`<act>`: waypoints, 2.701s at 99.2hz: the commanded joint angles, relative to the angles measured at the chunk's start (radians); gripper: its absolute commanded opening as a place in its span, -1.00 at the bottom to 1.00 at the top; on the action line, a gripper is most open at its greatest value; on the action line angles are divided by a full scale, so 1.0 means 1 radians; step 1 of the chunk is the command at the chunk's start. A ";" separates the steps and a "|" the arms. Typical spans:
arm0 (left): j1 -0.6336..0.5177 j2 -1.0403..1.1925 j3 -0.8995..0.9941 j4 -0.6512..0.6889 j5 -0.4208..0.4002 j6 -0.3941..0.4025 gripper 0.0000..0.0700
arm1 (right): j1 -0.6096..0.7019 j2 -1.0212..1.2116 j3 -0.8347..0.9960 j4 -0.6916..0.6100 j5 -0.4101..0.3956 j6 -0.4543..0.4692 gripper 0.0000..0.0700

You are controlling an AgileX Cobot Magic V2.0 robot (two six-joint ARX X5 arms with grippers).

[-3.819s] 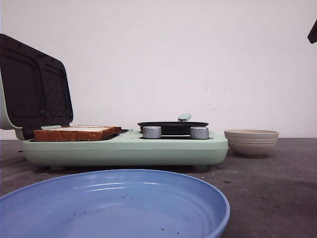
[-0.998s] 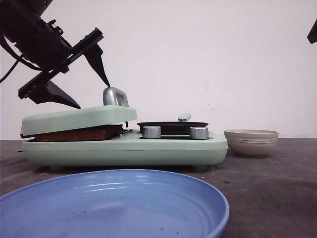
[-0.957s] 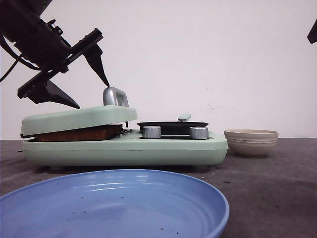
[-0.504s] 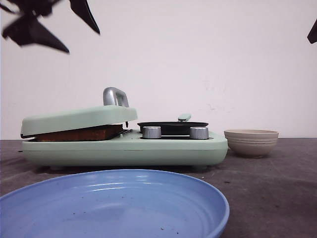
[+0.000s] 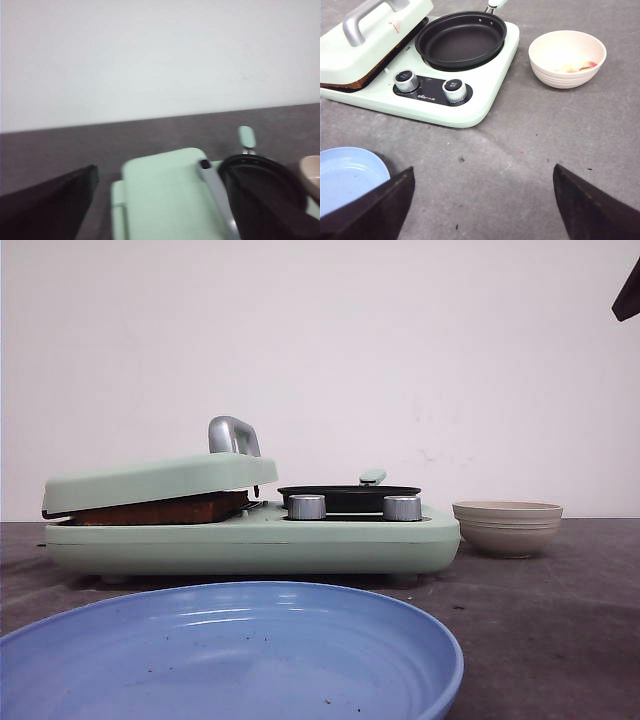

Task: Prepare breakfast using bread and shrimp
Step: 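Open the left gripper and raise it away from the closed lid, then lower the right gripper to the cream shrimp bowl and grasp its rim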

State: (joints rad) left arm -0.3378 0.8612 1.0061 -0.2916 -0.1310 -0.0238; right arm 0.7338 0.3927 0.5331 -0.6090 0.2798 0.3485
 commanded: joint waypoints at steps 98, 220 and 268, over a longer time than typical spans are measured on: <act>0.070 -0.422 -0.120 -0.215 -0.056 -0.023 0.35 | -0.518 0.576 0.319 0.195 -0.408 -0.014 0.56; 0.070 -0.457 -0.122 -0.258 -0.052 -0.021 0.35 | -0.777 1.516 0.801 0.221 -0.679 0.194 0.55; 0.070 -0.457 -0.123 -0.264 -0.052 -0.022 0.35 | -0.762 1.563 0.801 0.250 -0.718 0.190 0.32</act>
State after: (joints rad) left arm -0.2661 0.3992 0.8738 -0.5610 -0.1841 -0.0433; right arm -0.0334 1.9404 1.3140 -0.3744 -0.4408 0.5320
